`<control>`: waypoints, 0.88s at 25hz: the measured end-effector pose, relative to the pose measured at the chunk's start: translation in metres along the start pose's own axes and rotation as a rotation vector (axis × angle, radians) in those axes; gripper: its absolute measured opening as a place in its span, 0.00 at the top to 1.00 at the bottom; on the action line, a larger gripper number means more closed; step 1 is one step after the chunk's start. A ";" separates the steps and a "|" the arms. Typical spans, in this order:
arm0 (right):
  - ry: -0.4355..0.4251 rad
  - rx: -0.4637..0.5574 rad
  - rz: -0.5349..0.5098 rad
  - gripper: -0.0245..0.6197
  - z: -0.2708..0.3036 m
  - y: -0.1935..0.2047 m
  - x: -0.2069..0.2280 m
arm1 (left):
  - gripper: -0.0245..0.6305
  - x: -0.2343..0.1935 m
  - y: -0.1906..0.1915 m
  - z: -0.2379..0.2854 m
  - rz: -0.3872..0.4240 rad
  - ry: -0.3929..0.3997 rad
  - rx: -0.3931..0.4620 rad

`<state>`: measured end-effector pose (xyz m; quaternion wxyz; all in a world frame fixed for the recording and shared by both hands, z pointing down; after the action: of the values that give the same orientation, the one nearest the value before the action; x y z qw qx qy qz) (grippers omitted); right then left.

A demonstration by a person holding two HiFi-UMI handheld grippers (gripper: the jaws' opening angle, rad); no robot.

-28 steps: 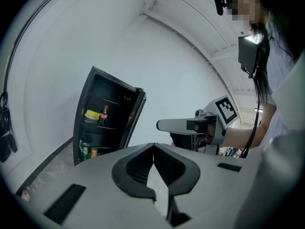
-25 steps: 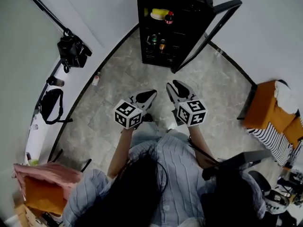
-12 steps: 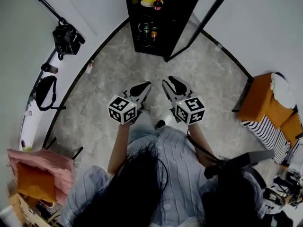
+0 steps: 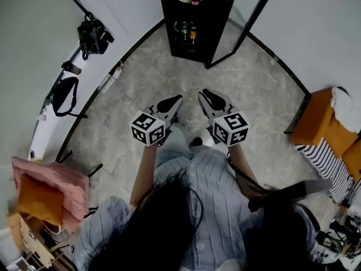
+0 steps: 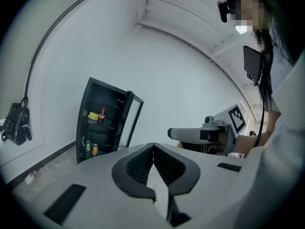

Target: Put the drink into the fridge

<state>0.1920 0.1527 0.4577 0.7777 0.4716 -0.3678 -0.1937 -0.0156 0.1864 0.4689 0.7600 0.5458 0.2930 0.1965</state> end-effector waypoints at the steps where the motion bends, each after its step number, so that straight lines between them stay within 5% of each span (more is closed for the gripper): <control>1: -0.006 0.001 -0.001 0.85 -0.003 0.002 -0.003 | 0.95 0.004 0.002 -0.004 0.000 -0.003 -0.001; 22: -0.032 -0.029 -0.054 0.88 -0.026 0.021 -0.022 | 0.95 0.039 0.021 -0.031 0.006 -0.021 0.004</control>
<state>0.1963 0.1920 0.4598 0.7729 0.4668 -0.3646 -0.2275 -0.0064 0.2391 0.4723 0.7614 0.5501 0.2838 0.1928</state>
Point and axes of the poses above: the fingertips, and each gripper's own axes: z forward along the fingers, x to its right, y out of its underside, the point moved 10 cm from there along -z, backward along the fingers, and after that the axes turned 7 degrees about z, right-handed, at the moved point
